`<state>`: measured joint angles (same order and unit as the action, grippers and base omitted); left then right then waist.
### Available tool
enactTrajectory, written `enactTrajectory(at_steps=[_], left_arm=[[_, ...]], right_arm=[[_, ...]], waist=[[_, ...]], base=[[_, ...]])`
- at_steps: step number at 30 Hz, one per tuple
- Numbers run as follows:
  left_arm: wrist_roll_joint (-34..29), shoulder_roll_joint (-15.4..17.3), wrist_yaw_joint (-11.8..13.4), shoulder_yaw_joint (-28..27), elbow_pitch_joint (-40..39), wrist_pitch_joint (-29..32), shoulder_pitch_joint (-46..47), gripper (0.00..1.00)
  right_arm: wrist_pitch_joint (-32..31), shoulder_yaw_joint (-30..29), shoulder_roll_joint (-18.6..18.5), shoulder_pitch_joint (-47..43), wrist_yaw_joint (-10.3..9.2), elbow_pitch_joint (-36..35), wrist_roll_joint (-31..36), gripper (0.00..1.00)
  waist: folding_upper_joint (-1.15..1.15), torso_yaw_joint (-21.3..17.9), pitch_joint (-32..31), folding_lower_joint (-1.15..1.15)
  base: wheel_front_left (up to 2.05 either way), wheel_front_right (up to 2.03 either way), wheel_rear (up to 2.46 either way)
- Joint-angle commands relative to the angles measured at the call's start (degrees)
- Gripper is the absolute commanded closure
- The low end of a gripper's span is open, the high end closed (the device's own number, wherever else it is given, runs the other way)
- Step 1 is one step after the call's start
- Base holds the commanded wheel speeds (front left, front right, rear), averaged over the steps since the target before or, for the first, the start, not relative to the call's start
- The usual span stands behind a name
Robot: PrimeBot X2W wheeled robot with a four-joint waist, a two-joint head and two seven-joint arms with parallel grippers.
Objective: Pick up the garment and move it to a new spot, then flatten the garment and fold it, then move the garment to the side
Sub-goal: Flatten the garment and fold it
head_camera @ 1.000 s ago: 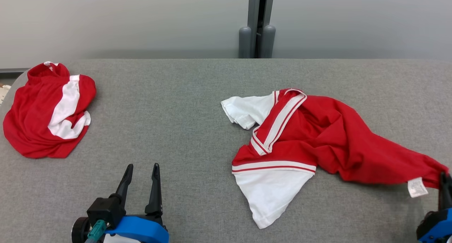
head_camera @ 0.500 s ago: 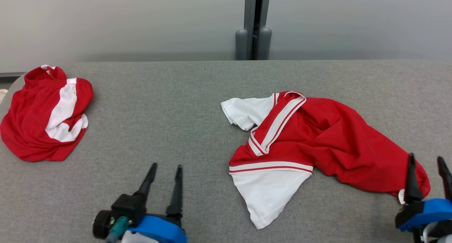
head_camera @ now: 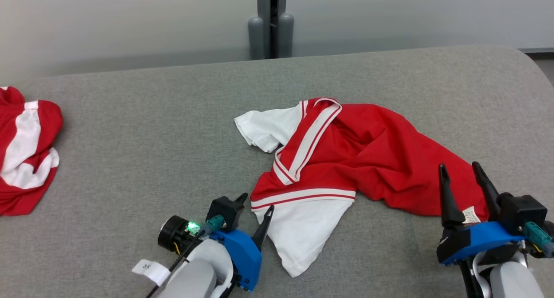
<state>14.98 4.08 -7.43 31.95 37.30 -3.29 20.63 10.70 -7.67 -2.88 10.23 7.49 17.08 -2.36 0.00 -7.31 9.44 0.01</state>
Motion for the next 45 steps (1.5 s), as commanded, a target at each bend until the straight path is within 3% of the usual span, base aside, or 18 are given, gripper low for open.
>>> enactTrajectory(at_steps=[1, 6, 7, 8, 12, 17, 32, 33, 35, 40, 45], left_arm=[[0.5, 0.5, 0.0, -0.1, 0.9, 0.5, 1.5, 0.0], [2.4, 0.3, 0.0, 1.3, 5.2, 1.0, 5.3, 0.0], [3.1, 0.2, 0.0, 2.0, 5.6, 0.9, 5.8, 0.23], [4.0, 0.0, 0.0, 2.6, 5.7, 0.5, 6.2, 1.0], [6.5, -0.1, 0.0, 3.7, 6.4, -1.7, 8.2, 1.0], [8.7, 0.7, 1.1, 0.5, 8.6, -5.3, 10.8, 1.0], [15.8, 9.8, 4.3, -9.1, 11.9, -7.5, 9.3, 1.0], [15.9, 9.8, 4.2, -9.2, 11.5, -7.8, 9.0, 0.93], [16.4, 9.5, 3.7, -9.3, 10.7, -8.5, 8.1, 0.0], [16.1, 8.9, 3.3, -9.2, 6.9, -10.7, 6.1, 0.0], [14.7, 8.8, 4.4, -10.3, 0.4, -11.9, 2.8, 0.0]], right_arm=[[0.1, 0.2, 0.0, 0.7, 0.0, -0.4, -0.4, 0.0], [0.8, 0.8, 0.0, 1.4, 0.0, -1.0, -1.1, 0.0], [1.0, 0.7, 0.0, 1.3, 0.0, -1.0, -1.3, 0.0], [1.2, 0.5, 0.0, 1.2, 0.0, -1.1, -1.5, 0.0], [2.0, -0.8, 0.0, 0.6, 0.0, -1.6, -1.9, 0.0], [3.0, -2.3, 0.0, 0.1, 0.0, -1.9, -2.2, 0.0], [4.0, -5.1, 0.0, 0.0, 0.0, -2.5, -1.5, 0.0], [4.1, -5.6, 0.0, -0.1, 0.0, -2.5, -1.3, 0.0], [4.1, -6.5, 0.0, -0.3, 0.0, -2.6, -1.1, 0.0], [3.1, -7.4, 0.0, -0.8, 0.0, -2.3, 0.1, 0.0], [-0.4, -5.0, 0.0, -0.9, 0.0, -1.4, 1.6, 0.0]], waist=[[0.0, -0.5, 0.3, -0.01], [0.0, -2.2, 1.7, -0.01], [0.0, -2.3, 1.8, -0.01], [0.0, -2.3, 1.9, -0.01], [0.0, -1.7, 2.0, -0.01], [0.0, 0.3, 1.6, -0.01], [0.0, 4.1, 1.6, -0.01], [0.0, 4.2, 1.6, -0.01], [0.0, 4.3, 1.4, -0.01], [0.0, 4.4, 0.7, -0.01], [0.0, 4.9, -0.2, -0.01]], base=[[0.0, 0.0, 0.0], [0.0, 0.0, 0.0], [0.0, 0.0, 0.0], [0.0, 0.0, 0.0], [0.0, 0.0, 0.0], [0.0, 0.0, 0.0], [0.0, 0.0, 0.0], [0.0, 0.0, 0.0], [0.0, 0.0, 0.0], [0.0, 0.0, 0.0], [0.0, 0.0, 0.0]])
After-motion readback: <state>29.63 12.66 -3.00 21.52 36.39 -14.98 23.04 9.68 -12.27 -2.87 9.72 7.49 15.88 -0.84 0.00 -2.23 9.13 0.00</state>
